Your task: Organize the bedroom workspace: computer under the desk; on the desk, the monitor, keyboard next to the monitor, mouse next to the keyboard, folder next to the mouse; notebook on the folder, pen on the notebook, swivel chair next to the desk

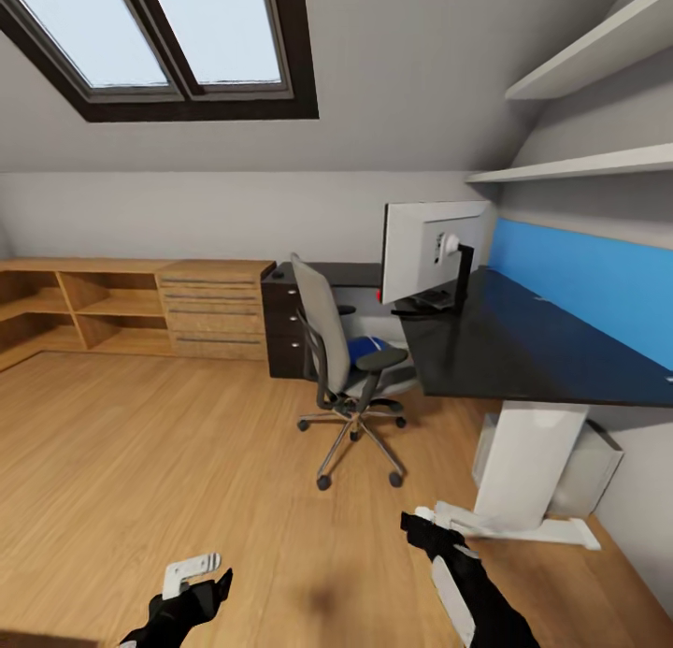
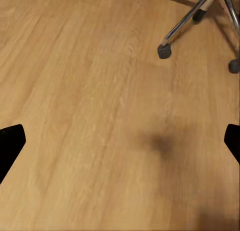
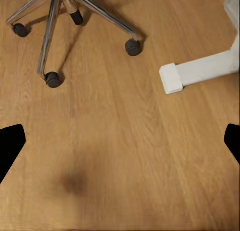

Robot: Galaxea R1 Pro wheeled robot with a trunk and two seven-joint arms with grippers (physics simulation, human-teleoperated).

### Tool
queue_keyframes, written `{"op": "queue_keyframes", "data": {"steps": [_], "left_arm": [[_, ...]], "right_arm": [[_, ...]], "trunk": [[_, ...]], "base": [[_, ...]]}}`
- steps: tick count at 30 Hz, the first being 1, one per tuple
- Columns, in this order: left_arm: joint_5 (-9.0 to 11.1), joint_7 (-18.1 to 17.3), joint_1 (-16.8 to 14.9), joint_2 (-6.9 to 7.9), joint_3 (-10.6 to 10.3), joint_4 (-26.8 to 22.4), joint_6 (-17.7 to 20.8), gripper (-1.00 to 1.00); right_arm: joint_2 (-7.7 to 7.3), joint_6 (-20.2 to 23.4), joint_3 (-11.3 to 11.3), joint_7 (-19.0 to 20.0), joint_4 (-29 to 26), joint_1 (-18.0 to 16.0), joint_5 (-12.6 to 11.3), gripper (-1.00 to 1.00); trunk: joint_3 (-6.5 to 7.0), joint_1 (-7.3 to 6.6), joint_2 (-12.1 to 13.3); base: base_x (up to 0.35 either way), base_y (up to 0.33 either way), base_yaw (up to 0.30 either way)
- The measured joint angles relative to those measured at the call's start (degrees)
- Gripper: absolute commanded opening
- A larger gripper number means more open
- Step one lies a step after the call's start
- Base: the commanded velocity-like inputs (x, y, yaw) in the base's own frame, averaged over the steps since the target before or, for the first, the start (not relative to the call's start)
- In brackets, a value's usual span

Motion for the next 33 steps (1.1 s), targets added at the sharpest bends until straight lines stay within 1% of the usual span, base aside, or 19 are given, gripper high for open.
{"op": "queue_keyframes", "data": {"steps": [2,4,6,7,8,9,10,11,12,13,15,16,19,21,22,24,26,31,33], "left_arm": [[-0.13,-0.02,0.00,-0.14,-0.29,1.13,0.11,1.00],[-0.16,0.00,-0.15,-0.28,-0.42,1.35,0.14,1.00],[-0.15,-0.05,-0.96,-0.62,-0.48,-1.12,0.36,1.00],[-0.09,-0.08,-2.13,-1.20,-0.52,-4.47,2.27,1.00],[-0.01,-0.04,-2.92,-1.60,-0.50,-6.54,5.92,1.00],[-0.01,-0.02,-3.10,-1.73,-0.49,-6.75,7.42,1.00],[0.08,-0.08,-3.33,-1.94,-0.48,-6.04,9.81,1.00],[0.07,-0.09,-3.41,-2.03,-0.51,-5.04,10.68,1.00],[-0.05,-0.08,-3.52,-2.40,-0.66,-2.19,11.44,1.00],[-0.11,-0.10,-3.57,-2.66,-0.80,-0.64,11.37,1.00],[-0.65,-0.10,-3.67,-3.52,-1.44,2.72,8.76,1.00],[-1.09,-0.07,-3.70,-3.72,-1.65,3.58,7.20,1.00],[-1.99,-0.01,-3.73,-3.99,-1.97,4.47,5.13,1.00],[-3.38,0.05,-3.74,-4.24,-2.47,4.82,4.24,1.00],[-5.20,0.10,-3.75,-4.38,-3.28,4.95,3.80,1.00],[-6.08,0.14,-3.75,-4.41,-3.62,4.99,3.57,1.00],[-6.51,0.13,-3.75,-4.36,-3.68,5.02,3.43,1.00],[-6.71,0.13,-3.75,-4.23,-3.45,4.99,3.31,1.00],[-6.71,0.13,-3.75,-4.19,-2.97,4.93,3.28,1.00]], "right_arm": [[0.19,4.58,0.09,-0.46,3.50,-4.06,-0.01,1.00],[0.08,5.45,0.10,-0.60,5.51,-5.29,0.07,1.00],[-0.02,5.69,0.10,-0.62,6.11,-5.70,0.06,1.00],[-0.05,5.74,-0.03,-0.61,6.40,-5.89,0.06,1.00],[-0.06,5.39,-0.13,-0.63,6.55,-5.99,0.04,1.00],[-0.04,5.07,-0.14,-0.65,6.59,-6.01,0.05,1.00],[-0.02,4.15,-0.10,-0.71,6.63,-6.05,0.06,1.00],[0.01,3.53,-0.06,-0.83,6.65,-6.06,0.07,1.00],[0.04,2.28,0.01,-1.32,6.70,-6.07,0.07,1.00],[0.04,1.68,0.05,-1.70,6.71,-6.08,0.07,1.00],[0.03,0.11,0.21,-3.12,6.73,-6.09,0.06,1.00],[-0.02,-0.31,0.25,-3.44,6.79,-6.09,0.13,1.00],[-0.10,-0.88,0.44,-3.62,6.93,-6.06,0.26,1.00],[-0.13,-1.57,0.58,-3.66,6.96,-6.03,0.29,1.00],[-0.14,-1.99,0.63,-3.70,6.97,-6.01,0.33,1.00],[-0.14,-2.14,0.69,-3.71,6.98,-6.01,0.33,1.00],[-0.10,-2.23,0.73,-3.71,6.98,-6.01,0.32,1.00],[-0.04,-2.42,0.91,-3.74,6.94,-6.01,0.35,1.00],[0.13,-3.28,1.10,-3.97,6.81,-6.01,0.40,1.00]], "trunk": [[-0.01,0.00,0.00],[-0.01,0.00,0.00],[0.00,0.00,0.00],[0.01,0.00,0.00],[0.00,0.00,0.00],[0.00,0.01,0.00],[0.00,0.01,0.00],[0.00,0.01,0.00],[-0.01,0.01,0.01],[0.00,0.01,0.00],[0.00,0.01,0.00],[0.00,0.01,0.00],[0.00,0.01,0.00],[0.00,0.01,0.00],[0.00,0.01,0.00],[0.00,0.01,0.00],[0.00,0.01,0.00],[0.00,0.01,0.00],[0.00,0.01,0.00]], "base": [[0.325,-0.015,0.000],[0.325,-0.048,0.000],[0.325,-0.061,0.000],[0.325,-0.069,0.000],[0.325,-0.072,0.000],[0.325,-0.084,0.000],[0.325,-0.089,0.000],[0.325,-0.091,0.000],[0.325,-0.090,0.000],[0.325,-0.088,0.000],[0.325,-0.076,0.000],[0.325,-0.054,0.000],[0.325,-0.025,0.000],[0.325,-0.008,0.000],[0.325,-0.004,0.000],[0.325,-0.002,0.000],[0.325,-0.001,0.000],[0.325,0.000,0.000],[0.304,0.000,0.000]]}}
